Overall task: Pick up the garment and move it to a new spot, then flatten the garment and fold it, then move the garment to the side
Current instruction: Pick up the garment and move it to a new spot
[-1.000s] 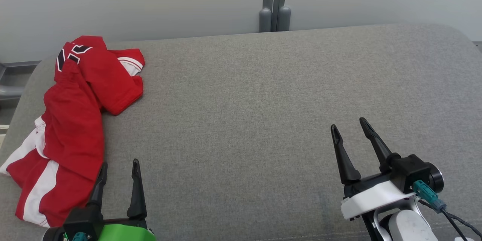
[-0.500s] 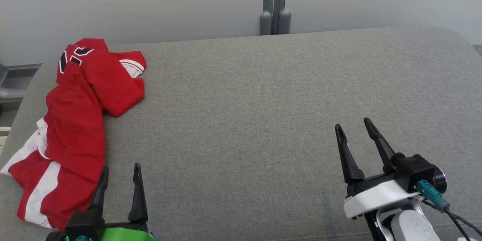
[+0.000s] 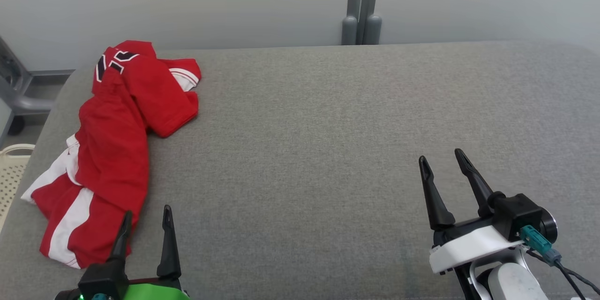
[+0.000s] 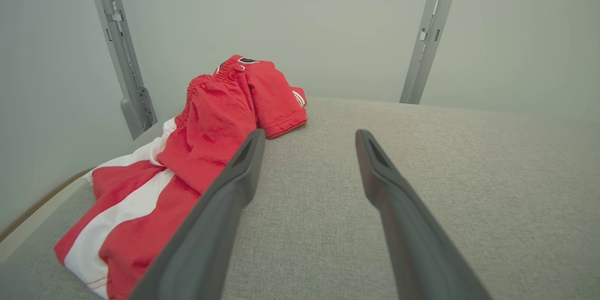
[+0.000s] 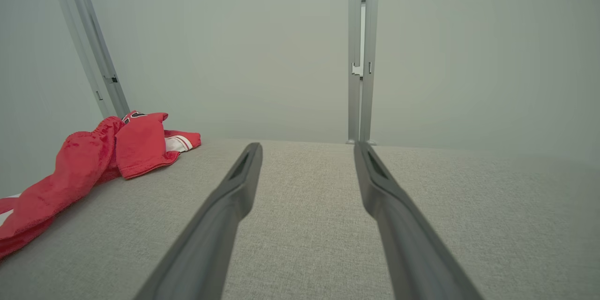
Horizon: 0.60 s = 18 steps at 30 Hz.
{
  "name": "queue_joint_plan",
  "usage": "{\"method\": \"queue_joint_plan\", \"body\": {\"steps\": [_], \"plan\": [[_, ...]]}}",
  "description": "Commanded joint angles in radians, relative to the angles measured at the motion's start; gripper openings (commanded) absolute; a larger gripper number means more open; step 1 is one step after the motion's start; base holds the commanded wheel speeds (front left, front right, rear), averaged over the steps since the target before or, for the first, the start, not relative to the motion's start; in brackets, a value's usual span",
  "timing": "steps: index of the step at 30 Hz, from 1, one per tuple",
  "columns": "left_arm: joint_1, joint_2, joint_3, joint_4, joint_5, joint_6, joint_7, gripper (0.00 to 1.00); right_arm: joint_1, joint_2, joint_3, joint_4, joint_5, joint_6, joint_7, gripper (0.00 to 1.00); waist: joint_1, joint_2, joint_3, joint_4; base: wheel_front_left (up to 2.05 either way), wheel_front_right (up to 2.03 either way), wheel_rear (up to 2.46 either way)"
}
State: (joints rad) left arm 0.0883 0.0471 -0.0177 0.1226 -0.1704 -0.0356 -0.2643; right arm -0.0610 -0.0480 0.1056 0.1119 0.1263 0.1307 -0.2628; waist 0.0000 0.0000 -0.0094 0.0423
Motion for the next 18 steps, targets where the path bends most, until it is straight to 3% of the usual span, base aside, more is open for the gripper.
{"method": "queue_joint_plan", "body": {"steps": [1, 18], "plan": [[-0.012, 0.006, 0.006, 0.003, 0.002, -0.001, 0.0, 1.0, 0.013, -0.004, -0.002, 0.0, 0.001, 0.0, -0.004, 1.0, 0.0, 0.0, 0.0, 0.035, 0.0, 0.0, 0.0], [0.007, 0.005, 0.018, 0.018, -0.004, 0.006, 0.0, 1.0, 0.01, -0.004, 0.021, 0.01, 0.024, 0.0, -0.004, 1.0, 0.0, 0.0, 0.007, 0.306, 0.0, 0.0, 0.0]]}}
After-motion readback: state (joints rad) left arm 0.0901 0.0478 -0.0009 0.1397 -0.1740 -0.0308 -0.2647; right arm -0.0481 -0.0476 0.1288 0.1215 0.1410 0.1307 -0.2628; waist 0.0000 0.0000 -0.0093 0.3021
